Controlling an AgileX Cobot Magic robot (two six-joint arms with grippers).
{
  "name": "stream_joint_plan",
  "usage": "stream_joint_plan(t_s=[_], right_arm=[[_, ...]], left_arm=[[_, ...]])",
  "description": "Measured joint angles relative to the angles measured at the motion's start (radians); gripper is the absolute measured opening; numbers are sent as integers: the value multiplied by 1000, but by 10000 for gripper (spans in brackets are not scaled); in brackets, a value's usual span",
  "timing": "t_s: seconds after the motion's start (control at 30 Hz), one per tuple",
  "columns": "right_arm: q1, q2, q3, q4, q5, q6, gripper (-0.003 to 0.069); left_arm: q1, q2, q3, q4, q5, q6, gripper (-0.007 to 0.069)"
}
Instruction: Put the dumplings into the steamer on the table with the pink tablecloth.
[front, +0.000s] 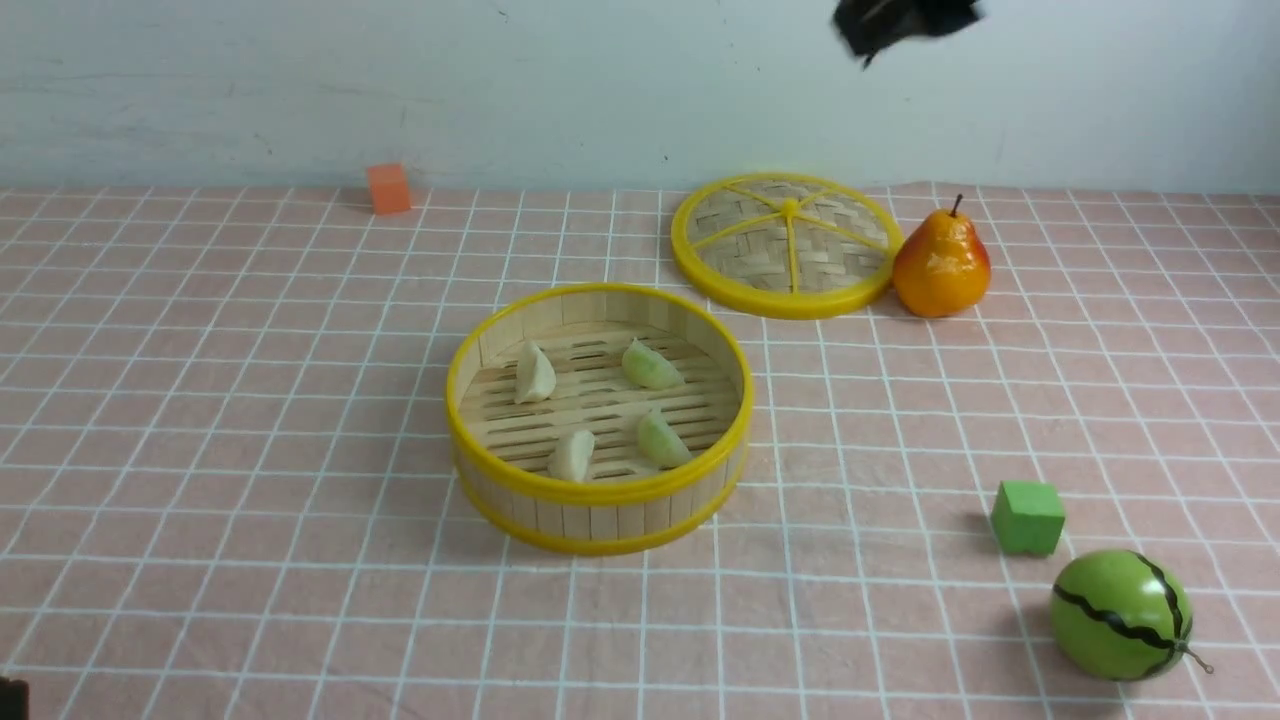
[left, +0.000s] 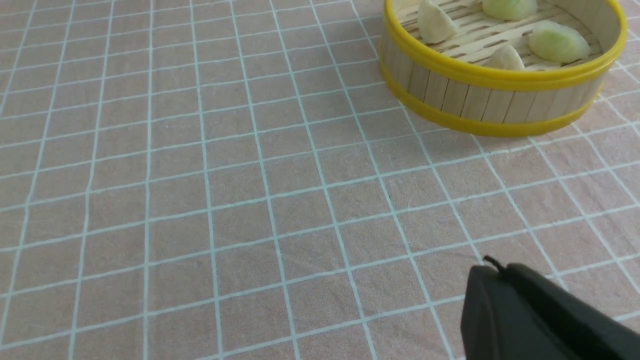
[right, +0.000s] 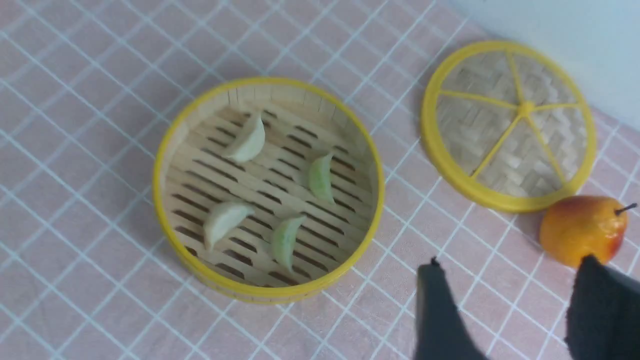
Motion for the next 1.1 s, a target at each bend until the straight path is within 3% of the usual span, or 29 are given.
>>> stream_joint_plan(t_s=[0.03, 0.07, 0.1, 0.2, 0.27, 0.3, 0.33, 0.4, 0.43, 0.47, 0.53, 0.57, 0.73, 0.83, 1.1], right_arm=[[0, -76, 54, 0, 4, 10, 225], [0, -98, 74, 6, 4, 13, 190], [0, -197, 202, 21, 5, 17, 87], [0, -349, 416, 35, -13, 28, -8], [0, -436, 587, 39, -77, 31, -19], [0, -548, 768, 39, -201, 32, -20], [0, -548, 791, 39, -220, 32, -20], [0, -690, 1042, 26, -457, 33, -20], [0, -723, 1109, 22, -496, 33, -20], [0, -815, 1307, 16, -687, 33, -20], [0, -860, 1411, 15, -776, 33, -20], [0, -930, 1589, 15, -913, 33, -18], [0, -1054, 1983, 38, -1281, 56, -18], [0, -1086, 2116, 47, -1365, 56, -15], [-72, -1214, 2130, 68, -1277, 40, -10]], left_arm=[[0, 0, 0, 0, 1, 0, 1], [0, 0, 0, 0, 1, 0, 1], [0, 0, 0, 0, 2, 0, 2], [0, 0, 0, 0, 3, 0, 4], [0, 0, 0, 0, 5, 0, 7], [0, 0, 0, 0, 6, 0, 11], [0, 0, 0, 0, 6, 0, 11], [0, 0, 0, 0, 6, 0, 15], [0, 0, 0, 0, 6, 0, 16], [0, 0, 0, 0, 6, 0, 17], [0, 0, 0, 0, 6, 0, 17], [0, 0, 0, 0, 6, 0, 17], [0, 0, 0, 0, 7, 0, 17], [0, 0, 0, 0, 7, 0, 17], [0, -2, 0, 0, 13, 0, 27]])
